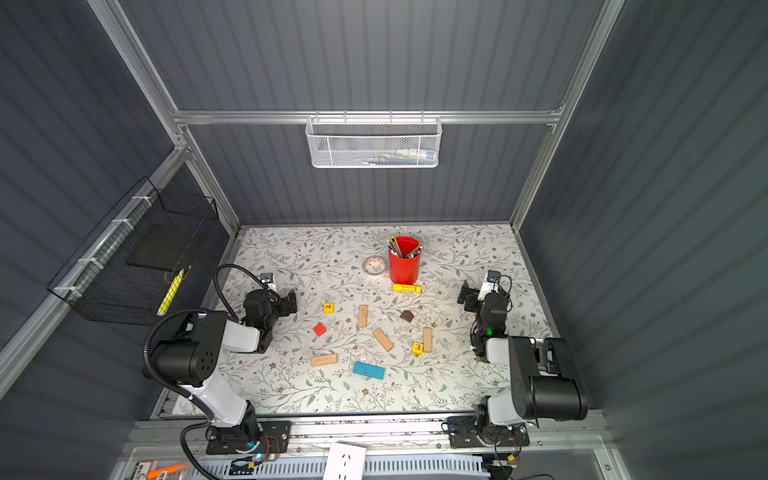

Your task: Build the wood block tower

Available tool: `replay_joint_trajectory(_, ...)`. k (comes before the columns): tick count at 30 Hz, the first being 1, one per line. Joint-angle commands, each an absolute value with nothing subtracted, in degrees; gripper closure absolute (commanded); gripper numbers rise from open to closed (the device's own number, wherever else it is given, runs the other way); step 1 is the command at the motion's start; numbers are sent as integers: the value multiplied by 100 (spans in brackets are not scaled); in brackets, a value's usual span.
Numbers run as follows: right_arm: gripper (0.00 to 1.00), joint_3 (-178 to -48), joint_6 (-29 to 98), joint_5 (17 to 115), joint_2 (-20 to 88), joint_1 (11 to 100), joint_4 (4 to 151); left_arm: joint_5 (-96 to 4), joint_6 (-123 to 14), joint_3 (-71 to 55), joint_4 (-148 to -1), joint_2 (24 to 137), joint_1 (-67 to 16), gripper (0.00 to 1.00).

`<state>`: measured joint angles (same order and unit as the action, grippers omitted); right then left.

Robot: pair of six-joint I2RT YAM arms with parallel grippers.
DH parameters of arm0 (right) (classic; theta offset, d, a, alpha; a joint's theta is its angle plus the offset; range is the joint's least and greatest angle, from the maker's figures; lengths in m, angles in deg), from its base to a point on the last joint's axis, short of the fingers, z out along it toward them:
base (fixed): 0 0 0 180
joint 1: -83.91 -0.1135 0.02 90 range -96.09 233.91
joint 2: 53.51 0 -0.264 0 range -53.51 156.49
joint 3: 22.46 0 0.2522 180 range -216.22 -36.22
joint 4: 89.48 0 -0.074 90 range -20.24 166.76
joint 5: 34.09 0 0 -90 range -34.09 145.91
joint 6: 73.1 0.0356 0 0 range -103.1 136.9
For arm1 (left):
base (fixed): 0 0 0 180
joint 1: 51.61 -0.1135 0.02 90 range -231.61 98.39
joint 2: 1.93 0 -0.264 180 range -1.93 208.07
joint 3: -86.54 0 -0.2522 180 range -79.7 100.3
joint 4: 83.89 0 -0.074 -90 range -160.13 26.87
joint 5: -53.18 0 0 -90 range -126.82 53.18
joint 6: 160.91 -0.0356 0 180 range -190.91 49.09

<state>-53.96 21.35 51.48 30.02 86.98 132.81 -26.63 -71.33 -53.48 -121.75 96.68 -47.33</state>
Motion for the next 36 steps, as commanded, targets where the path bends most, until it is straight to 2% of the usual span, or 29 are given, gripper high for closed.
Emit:
replay_joint_trajectory(1,1,-5432,2094,5171,2997,8716,13362,-2738,-7199,-5236,-12165,9641,-4774,0)
replay_joint_trajectory(36,1,-5386,2077,5268,2983,8716,13410,-2707,-7187,-5267,-12103,9477,-4774,0)
